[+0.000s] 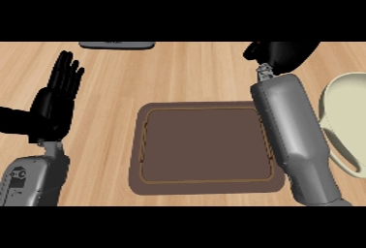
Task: Pick the bell pepper from the tray and place it in the pot
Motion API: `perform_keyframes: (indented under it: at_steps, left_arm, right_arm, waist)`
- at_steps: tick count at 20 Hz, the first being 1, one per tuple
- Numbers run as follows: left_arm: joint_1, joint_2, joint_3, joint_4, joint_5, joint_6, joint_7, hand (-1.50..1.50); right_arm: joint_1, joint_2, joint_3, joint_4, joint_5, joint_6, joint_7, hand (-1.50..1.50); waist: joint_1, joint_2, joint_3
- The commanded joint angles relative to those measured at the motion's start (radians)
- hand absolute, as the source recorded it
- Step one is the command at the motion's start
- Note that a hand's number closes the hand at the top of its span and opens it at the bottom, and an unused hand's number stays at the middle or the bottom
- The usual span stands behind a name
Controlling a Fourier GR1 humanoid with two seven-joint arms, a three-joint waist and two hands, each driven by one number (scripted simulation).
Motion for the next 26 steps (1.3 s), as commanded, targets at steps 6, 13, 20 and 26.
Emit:
perform_keyframes:
  at_steps: [6,13,20,26]
  left_arm:
    - [0.026,0.014,0.046,-0.002,0.021,-0.003,-0.01,0.0]
    - [0.058,-0.002,0.024,-0.044,0.008,0.0,-0.005,0.0]
    - [0.038,-0.009,0.014,-0.028,-0.001,-0.003,-0.002,0.0]
    - [0.053,0.0,0.032,-0.033,0.009,-0.024,-0.011,0.0]
  right_arm:
    - [0.077,-0.114,-0.084,-0.185,0.022,0.094,0.035,1.5]
    - [0.314,-0.183,-0.165,-0.359,-0.072,0.125,-0.049,1.5]
    - [0.509,-0.324,-0.325,-0.508,-0.32,0.108,-0.257,1.5]
    - [0.542,-0.378,-0.369,-0.355,-0.376,-0.021,-0.329,1.5]
  waist:
    - [-0.036,-0.009,0.002]
    - [-0.034,-0.008,0.002]
    - [-0.037,-0.007,0.002]
    - [-0.022,-0.004,0.002]
